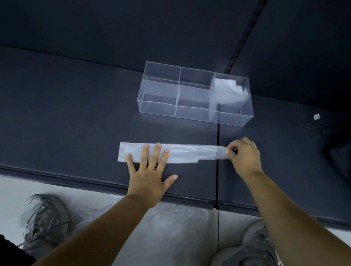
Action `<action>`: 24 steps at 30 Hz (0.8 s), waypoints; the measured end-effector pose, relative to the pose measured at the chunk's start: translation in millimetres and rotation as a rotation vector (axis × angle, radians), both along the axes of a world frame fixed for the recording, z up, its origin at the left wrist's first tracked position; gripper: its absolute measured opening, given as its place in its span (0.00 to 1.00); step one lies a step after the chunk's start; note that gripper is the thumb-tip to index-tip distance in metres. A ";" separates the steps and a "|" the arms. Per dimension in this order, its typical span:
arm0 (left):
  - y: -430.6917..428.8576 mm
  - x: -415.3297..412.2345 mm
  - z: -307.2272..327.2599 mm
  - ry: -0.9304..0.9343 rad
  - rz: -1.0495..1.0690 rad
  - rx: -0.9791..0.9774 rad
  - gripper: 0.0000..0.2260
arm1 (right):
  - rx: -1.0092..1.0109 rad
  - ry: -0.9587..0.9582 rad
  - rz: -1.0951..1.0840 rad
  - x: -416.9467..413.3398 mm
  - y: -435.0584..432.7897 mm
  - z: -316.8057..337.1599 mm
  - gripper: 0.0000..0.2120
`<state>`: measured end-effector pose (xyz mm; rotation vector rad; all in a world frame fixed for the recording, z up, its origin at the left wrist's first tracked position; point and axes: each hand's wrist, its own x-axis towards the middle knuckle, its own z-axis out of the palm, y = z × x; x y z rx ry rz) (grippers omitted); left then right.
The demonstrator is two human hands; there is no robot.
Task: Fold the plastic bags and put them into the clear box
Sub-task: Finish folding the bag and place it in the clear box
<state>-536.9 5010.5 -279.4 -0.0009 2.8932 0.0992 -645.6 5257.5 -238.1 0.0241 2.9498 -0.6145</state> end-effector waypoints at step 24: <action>-0.8 -11.1 25.9 0.064 -0.381 0.231 0.44 | -0.665 -0.798 -0.301 53.0 -3.9 32.8 0.08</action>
